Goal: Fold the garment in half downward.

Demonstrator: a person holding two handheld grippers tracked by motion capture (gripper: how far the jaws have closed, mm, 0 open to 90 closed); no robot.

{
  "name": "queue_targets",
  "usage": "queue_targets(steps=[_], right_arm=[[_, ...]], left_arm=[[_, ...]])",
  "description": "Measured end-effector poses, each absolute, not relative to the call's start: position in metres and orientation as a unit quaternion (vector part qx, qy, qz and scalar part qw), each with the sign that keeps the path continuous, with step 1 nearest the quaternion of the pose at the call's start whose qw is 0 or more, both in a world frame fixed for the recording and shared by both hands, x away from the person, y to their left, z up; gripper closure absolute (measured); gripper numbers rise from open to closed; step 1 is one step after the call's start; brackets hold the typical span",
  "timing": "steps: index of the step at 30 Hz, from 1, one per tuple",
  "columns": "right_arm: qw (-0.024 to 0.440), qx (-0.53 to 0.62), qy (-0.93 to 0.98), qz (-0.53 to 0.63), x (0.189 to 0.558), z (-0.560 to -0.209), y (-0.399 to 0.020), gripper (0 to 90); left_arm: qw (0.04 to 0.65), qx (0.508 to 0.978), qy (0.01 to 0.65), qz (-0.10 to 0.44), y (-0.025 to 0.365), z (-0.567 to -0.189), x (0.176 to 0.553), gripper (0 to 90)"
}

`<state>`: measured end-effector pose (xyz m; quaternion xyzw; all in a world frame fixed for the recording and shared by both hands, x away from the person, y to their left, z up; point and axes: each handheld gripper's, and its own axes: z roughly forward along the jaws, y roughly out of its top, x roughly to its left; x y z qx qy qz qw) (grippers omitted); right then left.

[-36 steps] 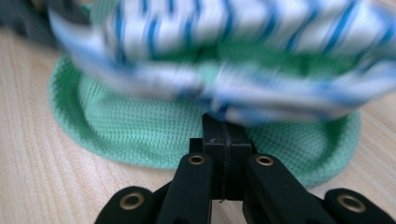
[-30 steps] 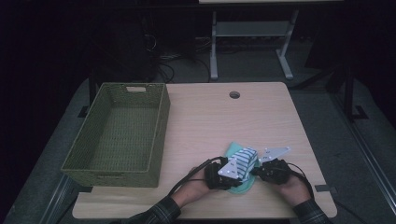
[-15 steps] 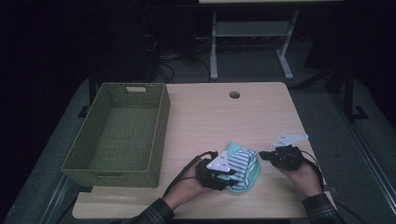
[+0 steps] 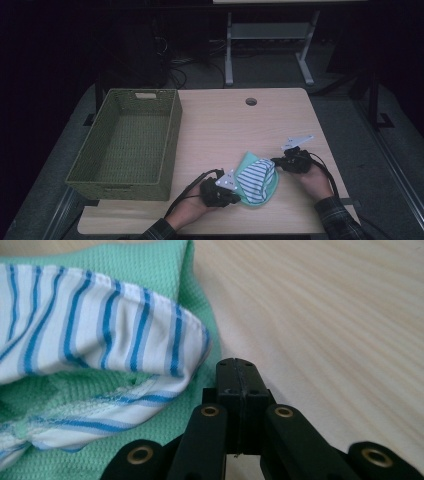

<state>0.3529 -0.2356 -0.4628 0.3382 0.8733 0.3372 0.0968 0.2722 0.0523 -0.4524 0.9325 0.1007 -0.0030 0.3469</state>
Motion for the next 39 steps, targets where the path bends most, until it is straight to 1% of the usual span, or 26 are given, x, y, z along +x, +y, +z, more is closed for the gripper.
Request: queue_targets(steps=[2,5,6,8,16,23,29,36,39], right_arm=[[0.094,0.335,0.876,0.333,0.351,-0.464,-0.235,90.0],[0.086,0.334,0.878,0.332,0.346,-0.463,-0.235,90.0],[0.086,0.334,0.878,0.332,0.346,-0.463,-0.235,90.0],[0.083,0.327,0.882,0.328,0.341,-0.463,-0.235,90.0],[0.072,0.316,0.885,0.333,0.32,-0.464,-0.234,90.0],[0.054,0.299,0.888,0.345,0.3,-0.466,-0.229,90.0],[0.051,0.278,0.892,0.352,0.291,-0.466,-0.222,90.0],[0.066,0.295,0.882,0.361,0.296,-0.459,-0.234,90.0],[0.086,0.321,0.872,0.359,0.309,-0.452,-0.245,90.0]], left_arm=[[0.329,0.939,0.103,0.009,0.052,-0.455,0.275,89.5],[0.326,0.937,0.125,0.016,0.053,-0.457,0.283,89.5],[0.317,0.941,0.119,0.024,0.055,-0.456,0.287,89.5],[0.318,0.937,0.141,0.037,0.058,-0.456,0.296,89.5],[0.315,0.93,0.18,0.064,0.067,-0.454,0.323,89.5],[0.316,0.925,0.196,0.076,0.067,-0.452,0.346,89.5],[0.32,0.921,0.203,0.087,0.064,-0.451,0.363,89.5],[0.331,0.916,0.21,0.084,0.069,-0.445,0.359,89.5],[0.339,0.915,0.204,0.076,0.074,-0.436,0.345,89.5]])
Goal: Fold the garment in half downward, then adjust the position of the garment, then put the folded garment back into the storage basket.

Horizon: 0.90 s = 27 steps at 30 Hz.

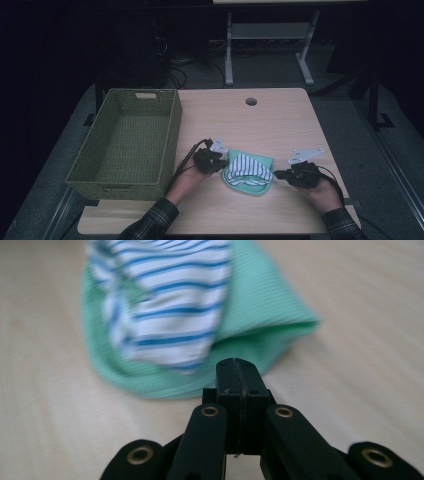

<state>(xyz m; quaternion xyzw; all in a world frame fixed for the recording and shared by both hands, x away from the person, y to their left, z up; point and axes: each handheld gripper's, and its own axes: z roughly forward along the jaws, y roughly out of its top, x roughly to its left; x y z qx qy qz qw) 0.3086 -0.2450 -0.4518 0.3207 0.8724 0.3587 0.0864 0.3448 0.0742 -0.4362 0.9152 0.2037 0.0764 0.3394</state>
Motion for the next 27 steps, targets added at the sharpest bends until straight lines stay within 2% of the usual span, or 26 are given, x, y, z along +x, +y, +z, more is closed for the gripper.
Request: queue_targets(steps=[6,14,21,27], right_arm=[[0.112,0.348,0.857,0.364,0.335,-0.445,-0.252,90.0],[0.118,0.357,0.848,0.375,0.365,-0.443,-0.244,90.0],[0.105,0.347,0.852,0.379,0.388,-0.448,-0.221,90.0],[0.084,0.332,0.865,0.366,0.392,-0.457,-0.206,90.0]], left_arm=[[0.355,0.914,0.192,0.05,0.074,-0.432,0.326,89.5],[0.364,0.916,0.169,0.02,0.067,-0.434,0.304,89.5],[0.365,0.919,0.148,-0.003,0.052,-0.442,0.291,89.5],[0.352,0.926,0.14,-0.004,0.039,-0.451,0.291,89.5]])
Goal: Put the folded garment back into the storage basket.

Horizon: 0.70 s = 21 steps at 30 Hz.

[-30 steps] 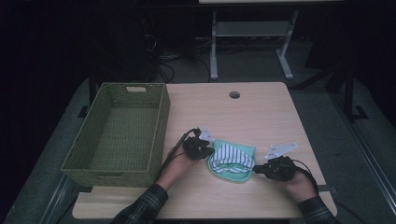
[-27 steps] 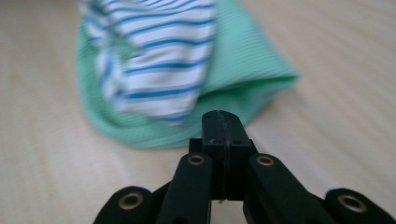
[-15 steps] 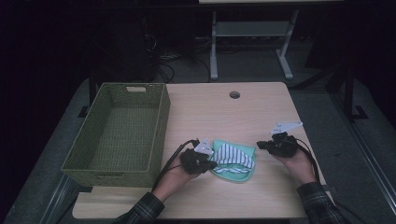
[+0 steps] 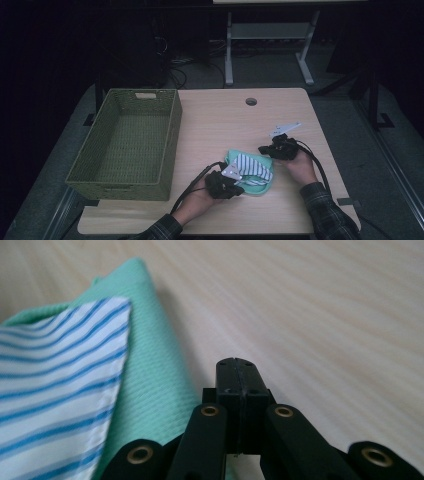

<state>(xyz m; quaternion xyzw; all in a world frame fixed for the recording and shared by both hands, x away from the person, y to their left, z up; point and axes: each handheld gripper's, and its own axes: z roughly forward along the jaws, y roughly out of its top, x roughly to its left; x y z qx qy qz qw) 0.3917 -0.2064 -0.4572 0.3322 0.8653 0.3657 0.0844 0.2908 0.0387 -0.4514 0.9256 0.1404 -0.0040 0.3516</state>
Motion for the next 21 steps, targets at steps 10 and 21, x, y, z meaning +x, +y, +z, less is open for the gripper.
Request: queue_targets(steps=[10,21], right_arm=[[0.065,0.313,0.88,0.351,0.365,-0.461,-0.21,90.0],[0.049,0.287,0.887,0.358,0.326,-0.459,-0.213,90.0]], left_arm=[[0.35,0.922,0.162,0.016,0.046,-0.453,0.3,89.5],[0.336,0.92,0.193,0.058,0.068,-0.449,0.321,89.5]])
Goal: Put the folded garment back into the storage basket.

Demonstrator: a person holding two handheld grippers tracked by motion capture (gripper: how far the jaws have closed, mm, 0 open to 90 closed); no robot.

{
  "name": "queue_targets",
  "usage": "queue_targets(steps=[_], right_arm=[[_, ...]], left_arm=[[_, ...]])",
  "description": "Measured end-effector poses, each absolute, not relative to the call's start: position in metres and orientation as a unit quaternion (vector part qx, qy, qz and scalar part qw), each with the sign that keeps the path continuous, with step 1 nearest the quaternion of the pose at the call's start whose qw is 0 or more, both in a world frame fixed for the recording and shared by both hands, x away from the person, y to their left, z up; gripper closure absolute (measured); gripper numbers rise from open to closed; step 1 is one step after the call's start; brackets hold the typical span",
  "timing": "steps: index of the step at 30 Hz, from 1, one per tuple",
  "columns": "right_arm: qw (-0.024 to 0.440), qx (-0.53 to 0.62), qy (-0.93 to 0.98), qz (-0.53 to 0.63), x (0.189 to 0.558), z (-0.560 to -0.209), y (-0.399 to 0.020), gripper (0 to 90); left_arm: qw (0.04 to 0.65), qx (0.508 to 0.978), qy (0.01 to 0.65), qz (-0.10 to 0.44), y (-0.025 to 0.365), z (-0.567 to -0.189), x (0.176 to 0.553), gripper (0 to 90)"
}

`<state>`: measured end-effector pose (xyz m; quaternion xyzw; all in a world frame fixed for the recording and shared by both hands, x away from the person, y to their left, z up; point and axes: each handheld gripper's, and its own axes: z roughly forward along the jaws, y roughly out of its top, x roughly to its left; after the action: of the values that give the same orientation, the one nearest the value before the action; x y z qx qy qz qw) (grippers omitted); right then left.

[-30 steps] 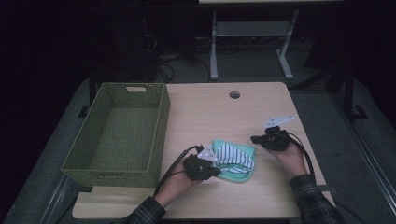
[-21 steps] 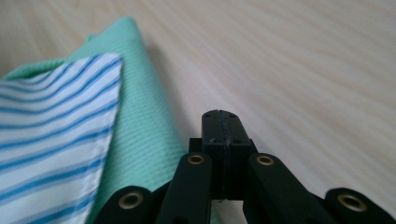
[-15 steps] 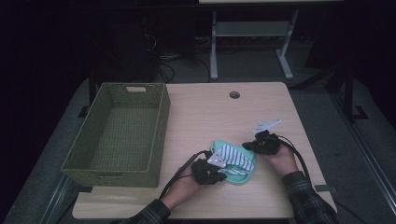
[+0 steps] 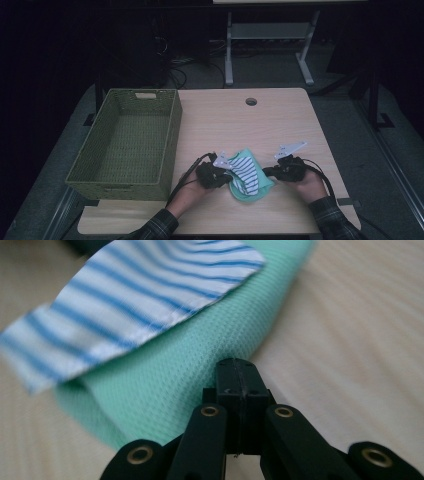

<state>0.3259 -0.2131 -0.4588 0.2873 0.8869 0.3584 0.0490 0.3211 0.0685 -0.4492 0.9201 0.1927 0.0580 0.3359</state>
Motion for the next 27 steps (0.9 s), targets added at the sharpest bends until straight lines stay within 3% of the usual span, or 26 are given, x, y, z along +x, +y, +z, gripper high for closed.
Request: queue_targets(steps=[8,12,14,16,17,18,19,25,26,27], right_arm=[[0.047,0.279,0.887,0.366,0.311,-0.457,-0.214,89.6],[0.053,0.291,0.879,0.374,0.313,-0.455,-0.218,85.2],[0.06,0.3,0.874,0.376,0.314,-0.456,-0.221,78.3],[0.067,0.313,0.869,0.377,0.316,-0.458,-0.224,69.0],[0.067,0.313,0.869,0.377,0.316,-0.458,-0.224,69.0],[0.072,0.321,0.867,0.374,0.317,-0.459,-0.225,62.9],[0.072,0.321,0.867,0.374,0.317,-0.459,-0.225,62.9],[0.089,0.336,0.861,0.372,0.321,-0.465,-0.228,44.9],[0.099,0.343,0.86,0.366,0.322,-0.466,-0.228,36.5],[0.099,0.343,0.86,0.366,0.322,-0.466,-0.228,36.5]], left_arm=[[0.34,0.916,0.2,0.066,0.076,-0.442,0.326,88.4],[0.347,0.917,0.191,0.054,0.078,-0.434,0.327,76.5],[0.35,0.919,0.18,0.042,0.075,-0.43,0.329,73.4],[0.346,0.922,0.169,0.043,0.072,-0.429,0.331,63.6],[0.342,0.925,0.162,0.041,0.071,-0.428,0.332,63.6],[0.334,0.931,0.147,0.031,0.069,-0.428,0.335,57.1],[0.334,0.931,0.147,0.031,0.069,-0.428,0.335,53.9],[0.319,0.938,0.134,0.01,0.061,-0.433,0.34,40.3],[0.316,0.94,0.13,0.012,0.06,-0.434,0.341,35.7],[0.313,0.941,0.129,0.01,0.059,-0.434,0.342,35.7]])
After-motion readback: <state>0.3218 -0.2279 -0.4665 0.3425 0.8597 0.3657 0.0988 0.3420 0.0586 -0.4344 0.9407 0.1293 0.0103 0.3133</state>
